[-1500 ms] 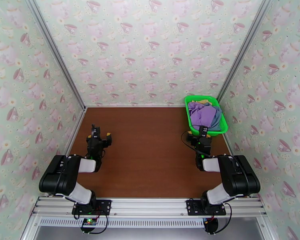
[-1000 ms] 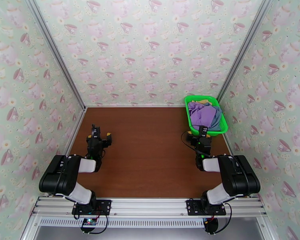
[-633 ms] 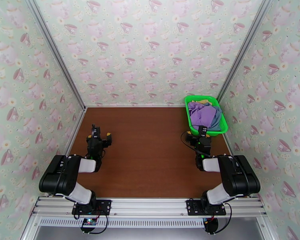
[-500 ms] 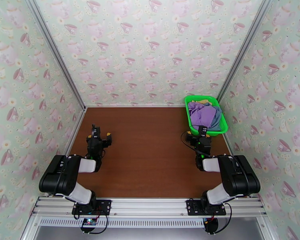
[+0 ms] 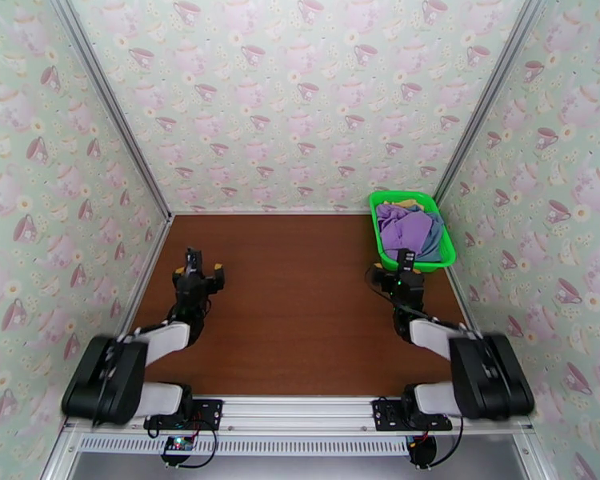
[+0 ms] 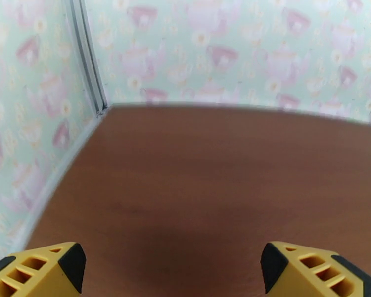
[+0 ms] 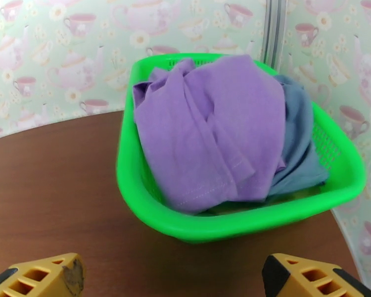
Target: Fold and stack the mixed laundry pile
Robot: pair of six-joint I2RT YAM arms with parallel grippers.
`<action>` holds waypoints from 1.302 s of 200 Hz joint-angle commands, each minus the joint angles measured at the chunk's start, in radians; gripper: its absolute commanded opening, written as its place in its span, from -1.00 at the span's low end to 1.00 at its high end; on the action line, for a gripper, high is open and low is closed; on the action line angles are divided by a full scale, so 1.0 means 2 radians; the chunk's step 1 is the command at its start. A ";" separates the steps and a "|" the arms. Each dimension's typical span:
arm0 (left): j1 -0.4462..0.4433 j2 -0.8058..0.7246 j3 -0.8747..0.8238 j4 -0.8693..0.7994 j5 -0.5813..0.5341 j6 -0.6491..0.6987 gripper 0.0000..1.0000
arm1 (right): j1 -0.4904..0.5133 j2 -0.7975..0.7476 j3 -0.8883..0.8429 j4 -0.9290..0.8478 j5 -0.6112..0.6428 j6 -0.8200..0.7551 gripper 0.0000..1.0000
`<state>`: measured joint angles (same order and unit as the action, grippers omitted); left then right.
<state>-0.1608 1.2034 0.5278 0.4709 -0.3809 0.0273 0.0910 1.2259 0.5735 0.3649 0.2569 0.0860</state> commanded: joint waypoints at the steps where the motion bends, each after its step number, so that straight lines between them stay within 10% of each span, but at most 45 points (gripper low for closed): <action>1: -0.005 -0.062 0.133 -0.244 -0.053 -0.072 1.00 | -0.008 -0.033 0.177 -0.296 0.029 0.048 1.00; 46: -0.022 -0.032 0.312 -0.510 0.087 -0.165 1.00 | -0.044 0.180 0.513 -0.573 -0.049 0.054 1.00; 104: -0.101 -0.051 0.312 -0.563 0.138 -0.196 0.93 | -0.076 0.398 0.742 -0.629 -0.066 0.057 0.90; 192: -0.136 -0.052 0.301 -0.560 0.106 -0.198 0.93 | -0.086 0.533 0.793 -0.605 -0.100 0.069 0.63; 221: -0.142 -0.049 0.301 -0.560 0.099 -0.198 0.91 | -0.086 0.527 0.774 -0.586 -0.117 0.069 0.07; 244: -0.147 -0.045 0.301 -0.558 0.098 -0.197 0.88 | -0.087 0.519 0.775 -0.589 -0.135 0.062 -0.99; 260: -0.153 -0.043 0.302 -0.557 0.098 -0.195 0.84 | -0.087 0.497 0.769 -0.586 -0.140 0.063 -1.00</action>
<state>-0.4522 1.1080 1.1320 -0.6403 -0.1684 -0.3603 -0.0845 2.2833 2.1334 -0.8276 0.0319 0.2188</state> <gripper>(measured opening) 0.931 0.054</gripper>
